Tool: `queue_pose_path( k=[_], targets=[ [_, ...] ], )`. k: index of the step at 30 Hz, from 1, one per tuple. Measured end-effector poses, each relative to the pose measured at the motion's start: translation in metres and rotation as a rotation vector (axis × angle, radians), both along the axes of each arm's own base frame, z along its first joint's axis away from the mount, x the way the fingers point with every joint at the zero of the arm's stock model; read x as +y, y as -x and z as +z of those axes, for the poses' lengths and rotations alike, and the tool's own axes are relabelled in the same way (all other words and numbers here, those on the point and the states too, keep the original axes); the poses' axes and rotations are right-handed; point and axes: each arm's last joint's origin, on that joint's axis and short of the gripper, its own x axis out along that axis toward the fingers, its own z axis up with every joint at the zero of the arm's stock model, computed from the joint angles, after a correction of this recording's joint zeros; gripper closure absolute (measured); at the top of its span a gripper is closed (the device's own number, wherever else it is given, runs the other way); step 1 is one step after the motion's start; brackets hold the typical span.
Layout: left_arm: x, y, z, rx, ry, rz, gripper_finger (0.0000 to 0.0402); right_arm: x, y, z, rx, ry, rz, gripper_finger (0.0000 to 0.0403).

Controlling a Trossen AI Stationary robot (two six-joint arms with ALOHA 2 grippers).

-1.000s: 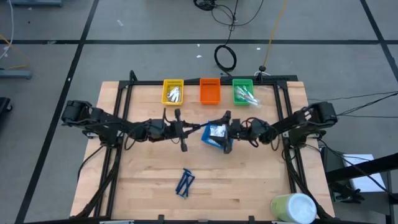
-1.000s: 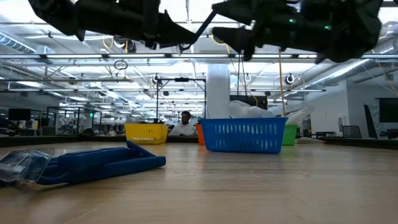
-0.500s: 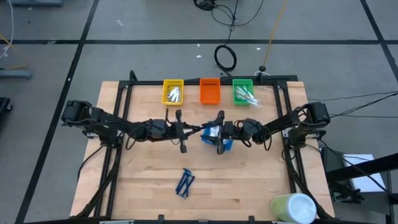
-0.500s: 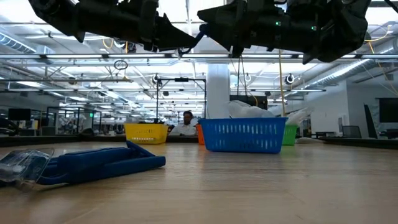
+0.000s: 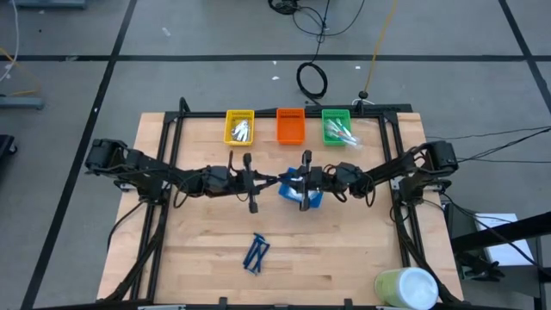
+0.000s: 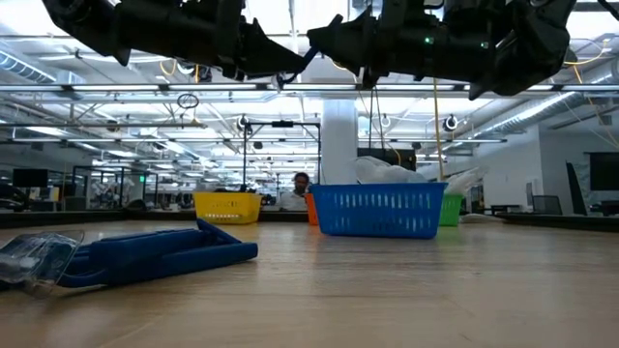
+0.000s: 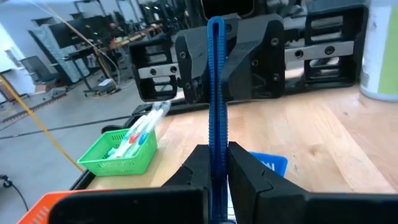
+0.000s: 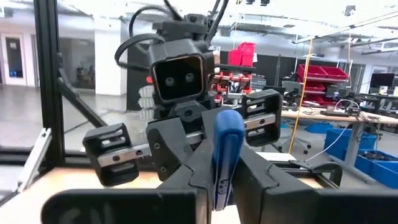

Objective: Pick & Place Travel size toiletries
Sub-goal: Put the blue razor into the orange basket

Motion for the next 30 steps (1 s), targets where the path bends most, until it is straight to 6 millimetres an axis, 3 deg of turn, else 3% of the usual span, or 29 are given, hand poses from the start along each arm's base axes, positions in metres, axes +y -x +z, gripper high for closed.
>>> queue_pose_path(
  k=[4,12,16,19,25,27,30],
  targets=[
    [0.0,-0.002,0.007,-0.029,0.028,0.029,0.0354,-0.004,0.0,-0.001,0.014,-0.034,-0.003,0.0378],
    [-0.007,-0.013,0.026,0.017,0.055,0.033,0.0202,-0.017,-0.001,-0.011,0.107,-0.073,-0.025,0.0379],
    [-0.016,-0.016,0.051,-0.1,0.08,-0.017,0.0155,-0.039,0.001,-0.027,0.235,-0.069,-0.197,0.0379],
    [-0.022,-0.015,0.055,-0.079,0.047,-0.002,0.0138,-0.061,0.002,-0.019,0.244,-0.083,-0.297,0.0379],
    [-0.029,-0.004,0.078,-0.129,-0.082,0.128,0.0131,-0.1,0.012,-0.031,0.328,-0.13,-0.433,0.0379],
    [-0.026,-0.005,0.07,-0.054,-0.107,0.217,0.0131,-0.114,0.015,-0.022,0.271,-0.136,-0.474,0.0379],
    [-0.021,-0.003,0.056,0.054,-0.094,0.329,0.0131,-0.136,0.024,-0.028,0.304,-0.162,-0.547,0.0379]
  ],
)
